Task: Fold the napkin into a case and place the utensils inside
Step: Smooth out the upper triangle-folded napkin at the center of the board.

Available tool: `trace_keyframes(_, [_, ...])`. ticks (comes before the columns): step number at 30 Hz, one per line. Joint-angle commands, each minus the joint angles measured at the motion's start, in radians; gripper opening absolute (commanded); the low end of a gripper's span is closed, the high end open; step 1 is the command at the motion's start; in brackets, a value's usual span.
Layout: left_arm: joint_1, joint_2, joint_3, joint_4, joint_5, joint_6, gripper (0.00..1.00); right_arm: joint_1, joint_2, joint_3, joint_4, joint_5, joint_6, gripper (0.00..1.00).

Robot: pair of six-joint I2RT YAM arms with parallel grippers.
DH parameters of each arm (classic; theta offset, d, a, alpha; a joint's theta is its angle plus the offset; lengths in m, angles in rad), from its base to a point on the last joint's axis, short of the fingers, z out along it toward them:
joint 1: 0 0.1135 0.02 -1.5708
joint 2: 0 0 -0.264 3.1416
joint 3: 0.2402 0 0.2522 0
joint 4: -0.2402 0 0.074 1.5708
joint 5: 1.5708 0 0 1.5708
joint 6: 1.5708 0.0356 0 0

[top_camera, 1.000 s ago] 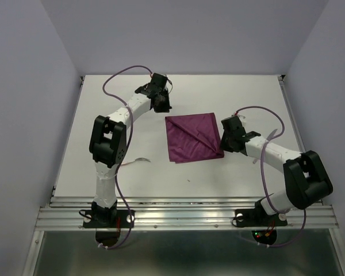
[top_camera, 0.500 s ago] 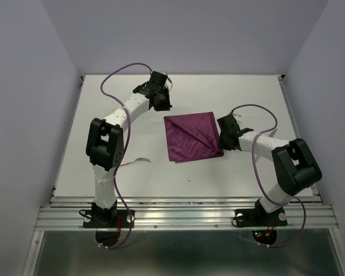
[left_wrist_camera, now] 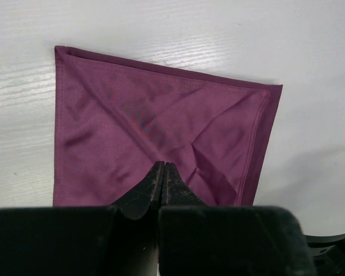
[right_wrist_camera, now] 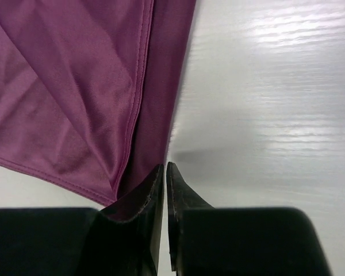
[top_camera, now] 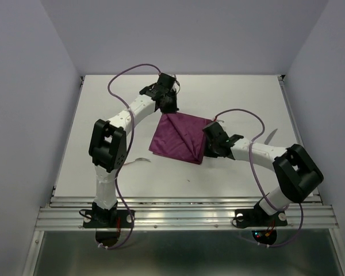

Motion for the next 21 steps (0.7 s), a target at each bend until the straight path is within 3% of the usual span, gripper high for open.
trace_keyframes(1, [-0.038,-0.012,0.07,-0.013,-0.015,0.017,0.02,-0.054,-0.133,-0.008,-0.015,0.058,0.03,0.12])
trace_keyframes(7, [-0.107,0.065,0.186,-0.064,-0.056,0.019,0.15,-0.293,-0.167,-0.023,0.008,-0.11,-0.026,0.17])
trace_keyframes(9, [-0.124,0.089,0.224,-0.082,-0.061,0.02,0.19,-0.316,-0.138,0.009,0.025,-0.146,-0.039,0.24])
trace_keyframes(10, [-0.13,0.093,0.237,-0.087,-0.064,0.023,0.21,-0.33,-0.114,0.023,0.042,-0.184,-0.043,0.35])
trace_keyframes(11, [-0.135,0.093,0.237,-0.092,-0.064,0.026,0.21,-0.344,-0.098,0.037,0.05,-0.203,-0.043,0.39])
trace_keyframes(15, [-0.164,0.021,0.131,-0.069,-0.098,0.026,0.23,-0.378,-0.011,0.091,0.108,-0.316,-0.022,0.48])
trace_keyframes(18, [-0.196,-0.061,-0.031,0.0,-0.026,0.023,0.14,-0.4,0.029,0.111,0.143,-0.379,0.0,0.46])
trace_keyframes(20, [-0.224,-0.102,-0.141,0.048,0.063,0.008,0.0,-0.401,0.034,0.111,0.154,-0.397,0.006,0.41])
trace_keyframes(21, [-0.234,-0.114,-0.174,0.083,0.085,-0.001,0.0,-0.401,0.035,0.108,0.154,-0.399,0.006,0.39])
